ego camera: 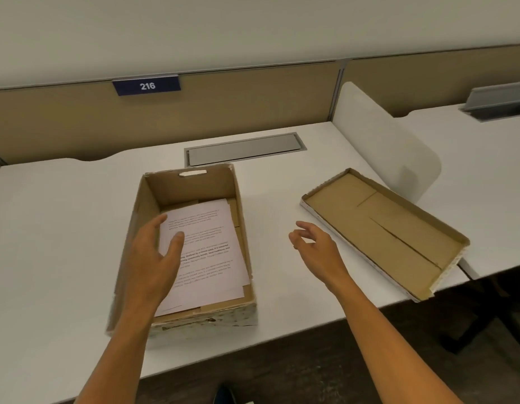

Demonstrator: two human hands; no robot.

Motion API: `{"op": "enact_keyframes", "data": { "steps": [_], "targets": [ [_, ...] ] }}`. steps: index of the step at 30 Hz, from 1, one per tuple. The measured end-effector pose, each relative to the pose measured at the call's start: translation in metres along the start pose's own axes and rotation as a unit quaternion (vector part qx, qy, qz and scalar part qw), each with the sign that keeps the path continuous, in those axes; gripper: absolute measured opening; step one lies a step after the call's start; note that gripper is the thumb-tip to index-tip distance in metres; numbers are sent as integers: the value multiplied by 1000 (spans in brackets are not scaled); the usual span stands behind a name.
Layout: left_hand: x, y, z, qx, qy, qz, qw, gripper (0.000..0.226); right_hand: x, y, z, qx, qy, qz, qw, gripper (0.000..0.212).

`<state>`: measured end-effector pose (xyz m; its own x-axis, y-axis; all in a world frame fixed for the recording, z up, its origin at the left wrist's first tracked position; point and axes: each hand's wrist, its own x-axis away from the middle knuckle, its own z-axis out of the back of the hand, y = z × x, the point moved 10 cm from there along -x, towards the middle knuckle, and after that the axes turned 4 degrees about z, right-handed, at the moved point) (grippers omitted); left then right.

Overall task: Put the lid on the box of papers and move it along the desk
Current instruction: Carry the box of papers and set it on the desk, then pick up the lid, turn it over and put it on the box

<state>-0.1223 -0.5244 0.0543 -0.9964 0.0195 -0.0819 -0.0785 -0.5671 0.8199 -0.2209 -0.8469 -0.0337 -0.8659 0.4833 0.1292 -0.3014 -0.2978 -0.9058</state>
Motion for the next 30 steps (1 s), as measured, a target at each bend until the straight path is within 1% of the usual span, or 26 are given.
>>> {"op": "enact_keyframes", "data": {
  "steps": [5, 10, 15, 20, 22, 27, 30],
  "targets": [
    [38, 48, -50, 49, -16, -37, 998, 42, 17, 29, 57, 3, 2, 8, 1000, 49],
    [79, 80, -113, 77, -49, -29, 995, 45, 28, 65, 112, 6, 12, -1, 1000, 51],
    [113, 113, -184, 2, -98, -66, 993, 50, 29, 93, 165, 22, 40, -13, 999, 57],
    [121, 114, -264, -47, -219, -44, 974, 65, 13, 106, 209, 46, 79, -12, 996, 59],
    [120, 114, -292, -62, -249, -33, 966, 70, 4, 112, 224, 51, 92, -14, 994, 60],
    [104, 109, -345, -72, -274, 27, 959, 87, -33, 128, 251, 97, 107, -25, 989, 62],
    [89, 102, -373, -77, -277, 66, 955, 80, -60, 142, 257, 124, 103, -45, 986, 64]
  ]
}}
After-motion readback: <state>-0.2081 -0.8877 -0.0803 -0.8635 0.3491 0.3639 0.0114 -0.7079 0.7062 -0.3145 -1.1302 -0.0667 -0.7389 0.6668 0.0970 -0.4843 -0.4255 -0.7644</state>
